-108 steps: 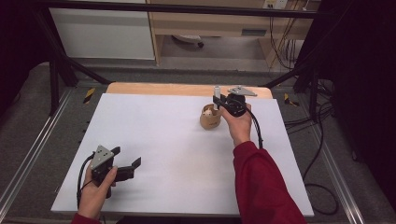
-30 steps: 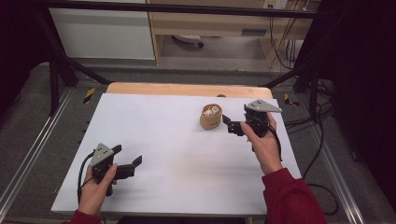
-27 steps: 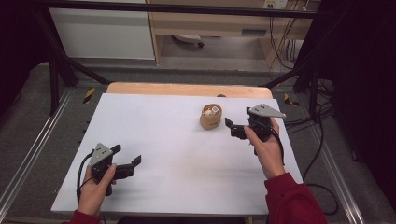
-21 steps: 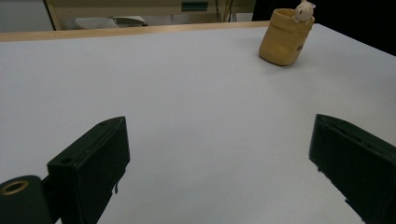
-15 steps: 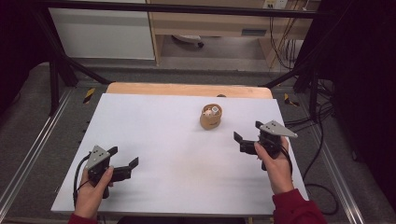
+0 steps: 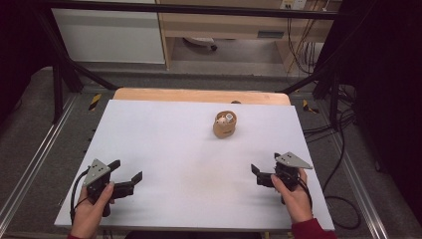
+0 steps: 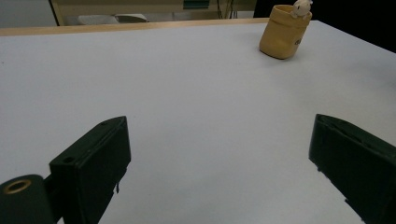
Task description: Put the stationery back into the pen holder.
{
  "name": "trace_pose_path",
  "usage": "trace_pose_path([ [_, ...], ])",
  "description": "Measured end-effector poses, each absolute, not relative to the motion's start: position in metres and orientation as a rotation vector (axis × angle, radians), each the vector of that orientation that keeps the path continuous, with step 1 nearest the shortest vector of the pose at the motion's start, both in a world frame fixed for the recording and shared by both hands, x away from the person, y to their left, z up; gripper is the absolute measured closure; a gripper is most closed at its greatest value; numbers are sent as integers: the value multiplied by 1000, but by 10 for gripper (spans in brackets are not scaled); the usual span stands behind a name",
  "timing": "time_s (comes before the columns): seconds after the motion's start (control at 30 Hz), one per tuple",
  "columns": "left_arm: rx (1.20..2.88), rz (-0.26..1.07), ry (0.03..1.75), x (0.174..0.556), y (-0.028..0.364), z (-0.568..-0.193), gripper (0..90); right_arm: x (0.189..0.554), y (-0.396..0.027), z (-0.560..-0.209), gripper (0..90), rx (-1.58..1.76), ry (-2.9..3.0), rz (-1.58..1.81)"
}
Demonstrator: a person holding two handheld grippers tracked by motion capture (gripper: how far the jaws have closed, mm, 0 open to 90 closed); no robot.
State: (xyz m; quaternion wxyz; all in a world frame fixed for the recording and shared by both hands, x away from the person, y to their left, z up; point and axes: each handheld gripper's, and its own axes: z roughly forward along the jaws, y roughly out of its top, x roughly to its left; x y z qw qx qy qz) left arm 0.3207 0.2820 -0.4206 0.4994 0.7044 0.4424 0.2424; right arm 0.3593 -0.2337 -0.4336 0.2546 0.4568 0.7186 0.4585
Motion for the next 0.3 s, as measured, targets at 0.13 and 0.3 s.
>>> trace_pose_path([
  [0.13, 1692, 589, 1074, 321, 282, -420, 57, 357, -224, -446, 33, 1213, 2080, 1193],
  [0.3, 1698, 593, 1067, 321, 280, -420, 57, 361, -217, -451, 32, 1230, 2121, 1136],
])
